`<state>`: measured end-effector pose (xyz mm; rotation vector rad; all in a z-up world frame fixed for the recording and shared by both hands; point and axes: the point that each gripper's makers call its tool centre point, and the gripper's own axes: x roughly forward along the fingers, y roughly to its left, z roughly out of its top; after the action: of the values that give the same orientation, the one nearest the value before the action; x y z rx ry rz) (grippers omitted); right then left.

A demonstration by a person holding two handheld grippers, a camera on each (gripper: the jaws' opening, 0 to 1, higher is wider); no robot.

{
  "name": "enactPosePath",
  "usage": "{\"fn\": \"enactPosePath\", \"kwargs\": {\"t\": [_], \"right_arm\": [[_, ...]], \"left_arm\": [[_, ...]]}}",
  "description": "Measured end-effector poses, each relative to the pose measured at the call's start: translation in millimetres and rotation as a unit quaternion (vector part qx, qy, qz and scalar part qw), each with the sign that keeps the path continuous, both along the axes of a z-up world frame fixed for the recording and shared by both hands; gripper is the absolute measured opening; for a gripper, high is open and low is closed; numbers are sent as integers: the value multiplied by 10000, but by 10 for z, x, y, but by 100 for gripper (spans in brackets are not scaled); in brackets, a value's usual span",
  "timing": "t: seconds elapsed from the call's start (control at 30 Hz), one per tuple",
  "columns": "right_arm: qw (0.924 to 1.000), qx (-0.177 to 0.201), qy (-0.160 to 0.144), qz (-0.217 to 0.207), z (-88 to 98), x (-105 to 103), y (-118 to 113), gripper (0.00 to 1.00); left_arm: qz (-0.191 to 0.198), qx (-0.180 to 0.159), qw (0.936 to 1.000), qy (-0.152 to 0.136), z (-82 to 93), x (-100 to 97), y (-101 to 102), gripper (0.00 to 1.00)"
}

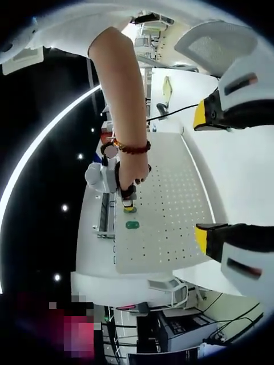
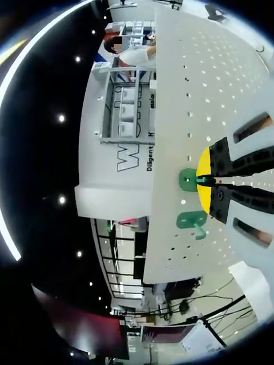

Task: Insert the hook assembly into the mounting plate slot until the hook locks in place.

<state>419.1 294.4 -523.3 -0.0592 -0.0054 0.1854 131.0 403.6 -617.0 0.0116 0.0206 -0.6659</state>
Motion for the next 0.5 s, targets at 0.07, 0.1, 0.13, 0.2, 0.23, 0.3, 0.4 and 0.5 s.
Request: {"fn": "enactPosePath", "kwargs": {"t": [0.07, 0.1, 0.13, 0.2, 0.23, 0.3, 0.4, 0.5], "right_arm": [[10000, -63, -2, 9, -4, 12, 20, 1], [10000, -60, 27, -2, -14, 21, 26, 1], [10000, -51, 44, -26, -19, 27, 18, 1], [10000, -28, 51, -48, -22, 39, 7, 1], [9999, -3, 100, -61, -43, 46, 3, 1], [9999, 16, 72, -111, -46, 45, -4, 1], [9999, -34, 77, -136, -44, 52, -8, 2], [9998, -35, 177, -129, -32, 76, -14, 2]], "left_arm": [[16, -47, 10000, 12, 1, 10, 10, 67], [16, -44, 10000, 15, -1, 13, 10, 67], [6, -25, 10000, 16, -5, 18, 6, 67], [1, -14, 10000, 12, -5, 24, 2, 67], [-7, -15, 10000, 16, -6, 25, -1, 67], [-7, -27, 10000, 21, -7, 29, 0, 67], [-9, -34, 10000, 45, -22, 33, 0, 67], [-22, -22, 10000, 48, -25, 32, -7, 67]]}}
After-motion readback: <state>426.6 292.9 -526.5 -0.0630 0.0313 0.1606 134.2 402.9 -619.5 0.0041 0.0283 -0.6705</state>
